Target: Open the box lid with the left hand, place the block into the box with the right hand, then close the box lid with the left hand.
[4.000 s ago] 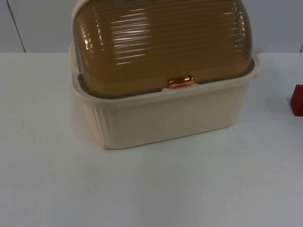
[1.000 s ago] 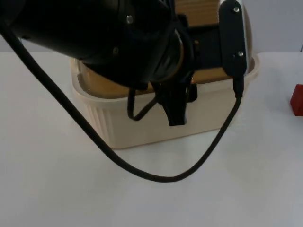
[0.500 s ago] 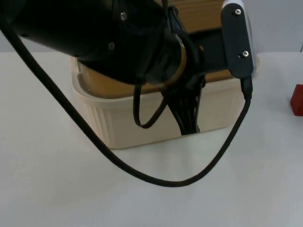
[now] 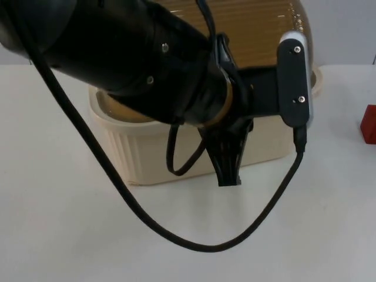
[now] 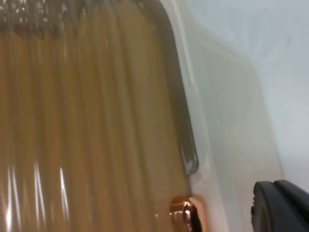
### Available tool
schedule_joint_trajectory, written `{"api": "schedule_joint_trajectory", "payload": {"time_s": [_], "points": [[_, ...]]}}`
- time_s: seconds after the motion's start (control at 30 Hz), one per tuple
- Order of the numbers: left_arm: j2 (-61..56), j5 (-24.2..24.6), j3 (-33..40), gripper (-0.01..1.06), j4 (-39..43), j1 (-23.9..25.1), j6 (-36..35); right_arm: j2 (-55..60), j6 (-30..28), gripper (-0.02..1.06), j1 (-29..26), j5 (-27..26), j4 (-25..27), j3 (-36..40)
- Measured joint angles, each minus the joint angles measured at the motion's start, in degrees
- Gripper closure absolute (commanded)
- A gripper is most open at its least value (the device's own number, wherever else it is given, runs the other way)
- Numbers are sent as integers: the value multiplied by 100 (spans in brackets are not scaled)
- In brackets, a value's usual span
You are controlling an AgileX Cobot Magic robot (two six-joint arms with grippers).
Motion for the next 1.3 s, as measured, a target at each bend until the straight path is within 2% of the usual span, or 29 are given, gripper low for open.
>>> {"api": "schedule_joint_trajectory", "payload": {"time_s": [0.37,1.0,1.3], "points": [[-11,8,0,105,235,260,24,0,0,0,0,0,0,0],[-19,165,0,105,452,248,34,0,0,0,0,0,0,0],[-93,210,0,105,264,248,34,0,0,0,0,0,0,0]]}}
